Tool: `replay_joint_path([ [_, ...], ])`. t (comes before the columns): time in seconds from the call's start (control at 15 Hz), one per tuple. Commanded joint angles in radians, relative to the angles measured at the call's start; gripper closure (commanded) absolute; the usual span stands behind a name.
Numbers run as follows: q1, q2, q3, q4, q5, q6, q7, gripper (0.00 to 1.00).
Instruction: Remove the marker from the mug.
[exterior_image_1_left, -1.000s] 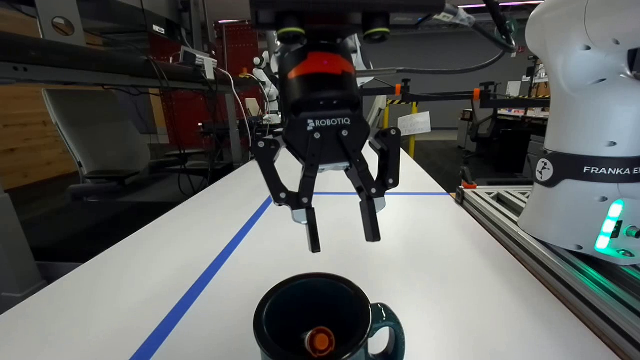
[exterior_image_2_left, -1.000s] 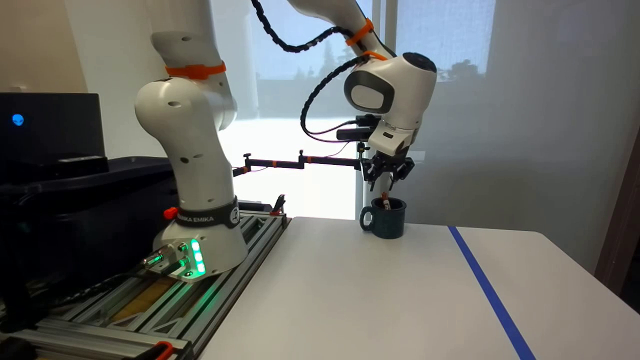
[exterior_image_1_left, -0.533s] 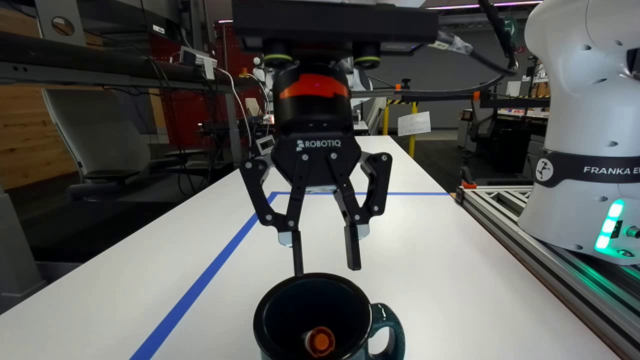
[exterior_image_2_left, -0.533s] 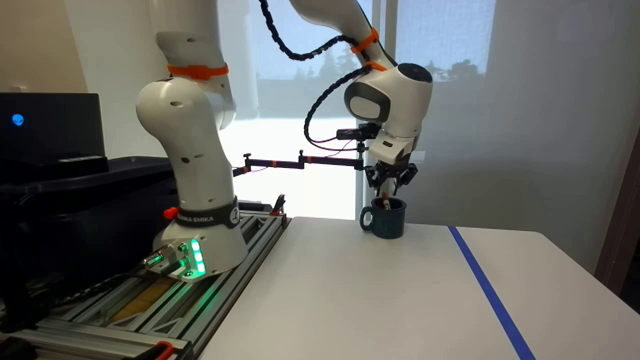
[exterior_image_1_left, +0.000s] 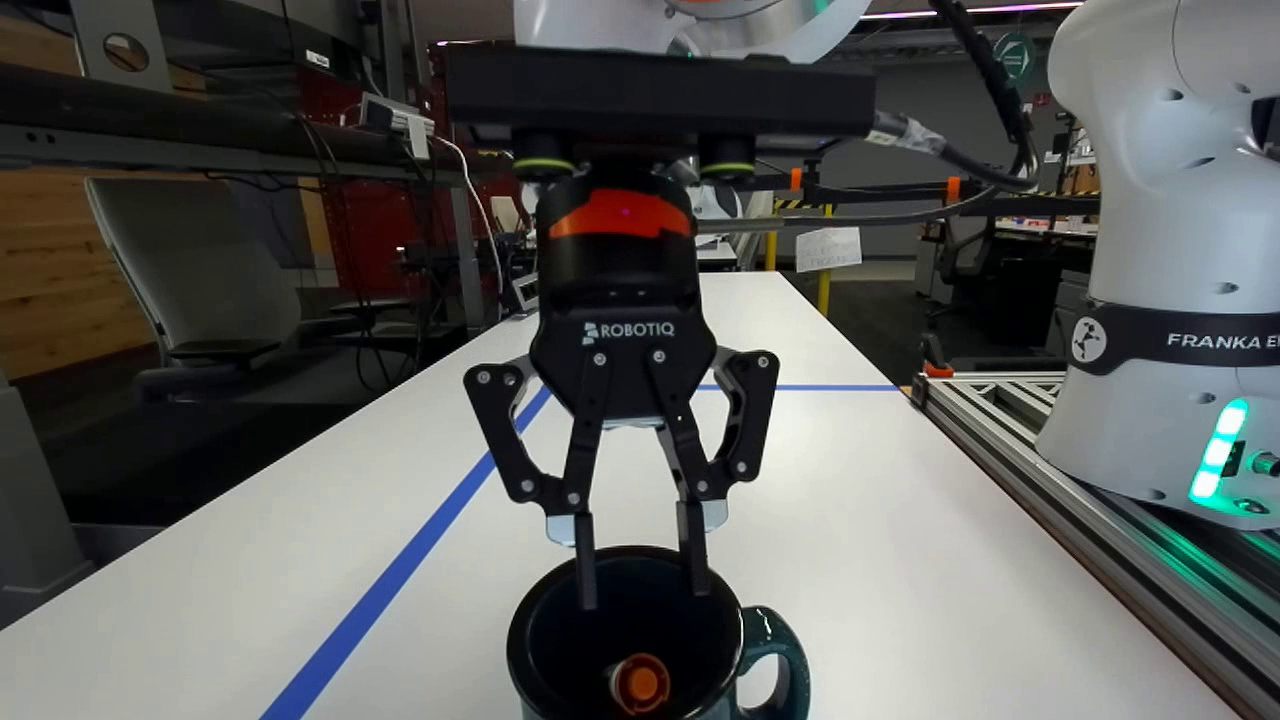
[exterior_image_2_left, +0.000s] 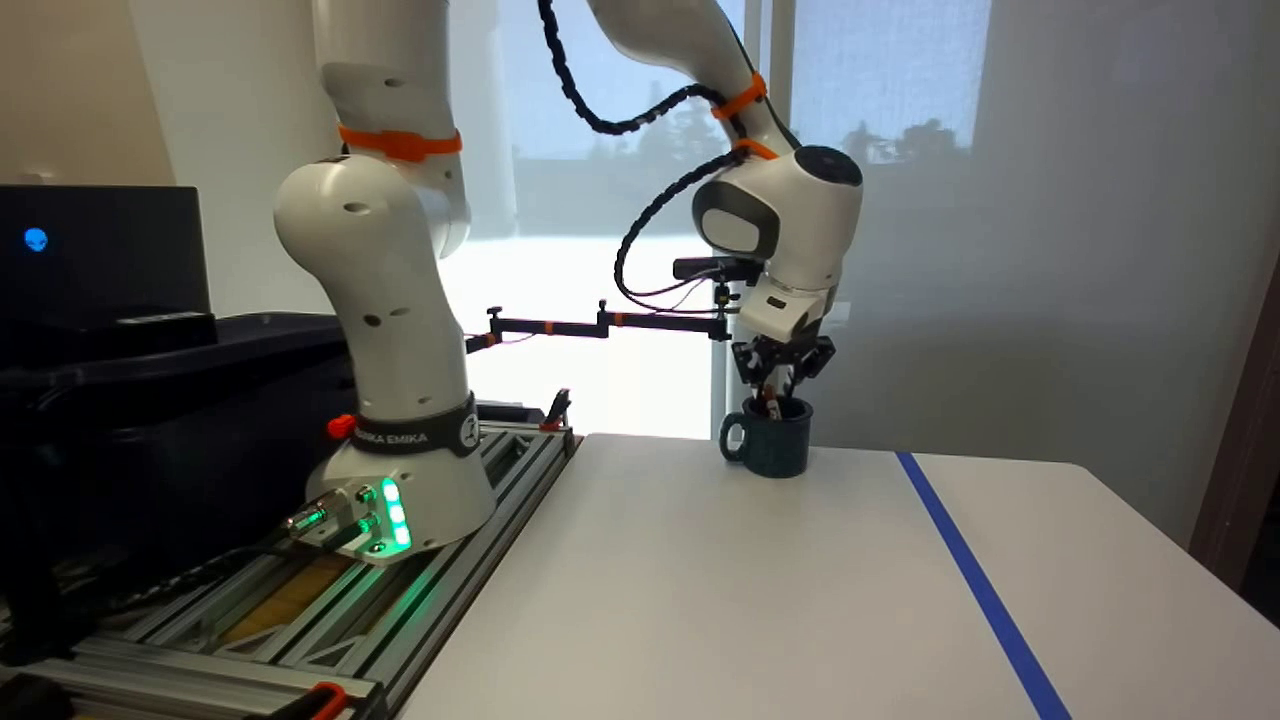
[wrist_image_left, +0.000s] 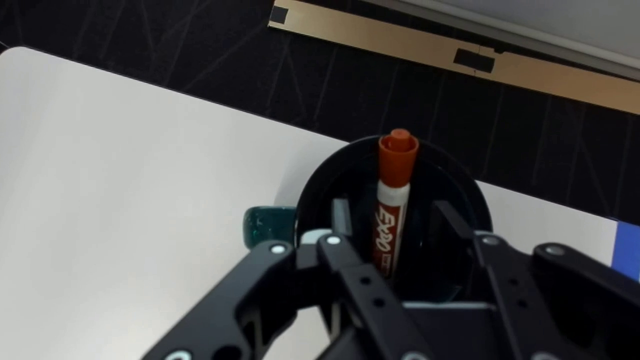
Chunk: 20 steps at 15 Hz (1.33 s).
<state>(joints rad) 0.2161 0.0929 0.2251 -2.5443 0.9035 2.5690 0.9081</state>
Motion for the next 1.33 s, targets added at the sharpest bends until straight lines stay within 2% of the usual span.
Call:
replay_joint_path([
  [0.0, 0.015, 0.034, 0.005, 0.023, 0.033, 0.033, -0.035, 0.6],
  [0.07, 0.016, 0.041, 0.005, 0.028, 0.032, 0.032, -0.037, 0.64],
  [0.13, 0.017, 0.047, 0.005, 0.031, 0.032, 0.038, -0.041, 0.62],
  [0.2, 0.017, 0.053, 0.005, 0.034, 0.036, 0.041, -0.047, 0.69],
  [0.27, 0.017, 0.061, 0.005, 0.038, 0.037, 0.045, -0.052, 0.72],
  [0.33, 0.017, 0.069, 0.004, 0.041, 0.038, 0.043, -0.057, 0.66],
  [0.4, 0.017, 0.075, 0.003, 0.044, 0.037, 0.044, -0.058, 0.66],
  [0.53, 0.017, 0.089, 0.002, 0.05, 0.037, 0.046, -0.061, 0.58],
  [0.73, 0.017, 0.105, 0.002, 0.057, 0.037, 0.05, -0.067, 0.59],
  [1.27, 0.016, 0.146, 0.002, 0.084, 0.054, 0.05, -0.102, 0.52],
])
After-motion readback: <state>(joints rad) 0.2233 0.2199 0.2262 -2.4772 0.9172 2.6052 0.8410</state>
